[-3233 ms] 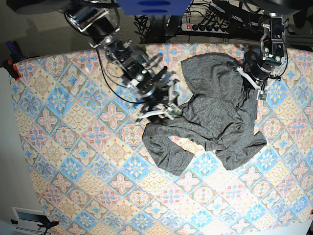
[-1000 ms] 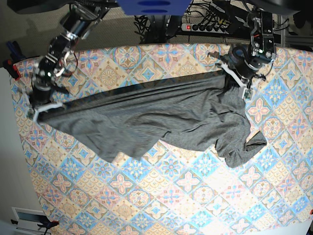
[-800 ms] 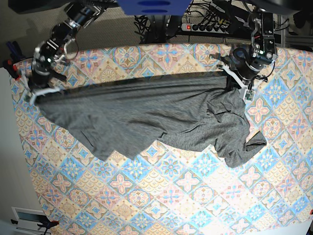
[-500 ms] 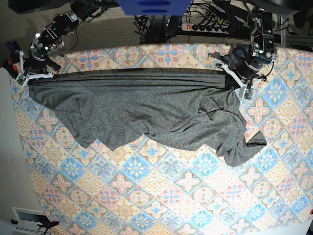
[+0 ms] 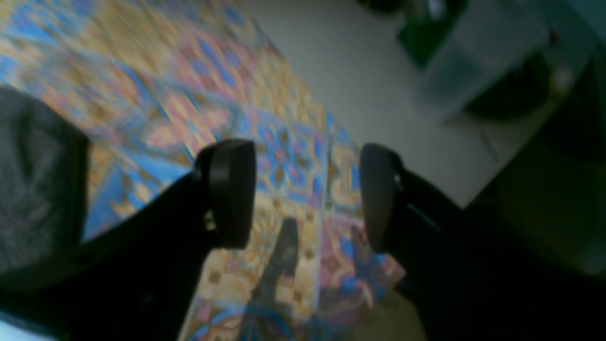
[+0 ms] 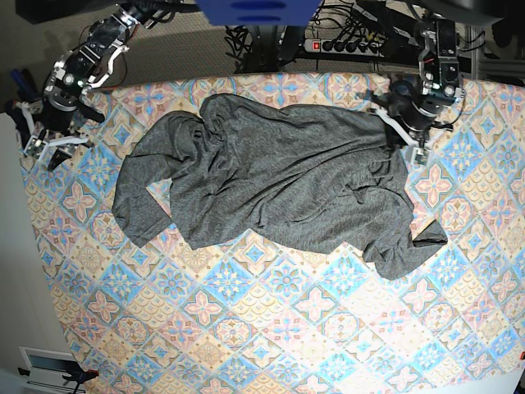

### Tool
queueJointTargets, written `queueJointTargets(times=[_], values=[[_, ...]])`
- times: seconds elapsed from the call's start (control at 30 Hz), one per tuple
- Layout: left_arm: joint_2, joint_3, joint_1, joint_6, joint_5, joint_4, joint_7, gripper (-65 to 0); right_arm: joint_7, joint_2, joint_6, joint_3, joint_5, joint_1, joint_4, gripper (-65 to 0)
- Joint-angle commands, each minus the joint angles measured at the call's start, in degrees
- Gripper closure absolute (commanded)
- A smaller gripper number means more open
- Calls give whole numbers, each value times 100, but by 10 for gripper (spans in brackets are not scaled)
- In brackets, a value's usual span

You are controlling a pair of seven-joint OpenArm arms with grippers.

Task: Layout the t-shirt on the table in an organized manner, then fold the t-shirt properly
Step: 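Release the shirt with the right gripper and regrasp a fold nearby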

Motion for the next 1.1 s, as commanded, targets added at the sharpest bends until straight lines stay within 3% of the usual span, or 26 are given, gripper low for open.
queueJointTargets(times=[0.0, 0.1, 0.23, 0.33, 0.47, 0.63, 0.83, 1.07], values=[[-68, -34, -17, 14, -19, 86, -23, -41, 155, 72, -66, -11, -18, -1, 213, -344], [55, -43, -61, 14, -19, 86, 320, -41, 155, 72, -66, -327, -18, -18, 248, -344], [72, -43, -44, 5, -54, 288, 460, -41, 155, 98, -31, -1250, -18, -27, 256, -344], [72, -43, -26, 5, -63, 552, 460, -41, 155, 98, 250, -1857, -18, -36, 265, -344], [72, -17, -52, -39, -63, 1018, 460, -95, 155, 107, 329, -2463, -18, -9, 256, -344], [169, 106, -61, -979, -81, 1545, 452, -209, 138, 467, 329, -3466, -9, 52, 142, -344], [363, 71, -61, -2069, -81, 1554, 452, -229, 146, 757, 329, -3984, -9, 615, -579, -344], [354, 71, -61, -2245, -45, 1545, 452, -229, 164, 1135, 329, -4354, 8, 1406, -1880, -344]])
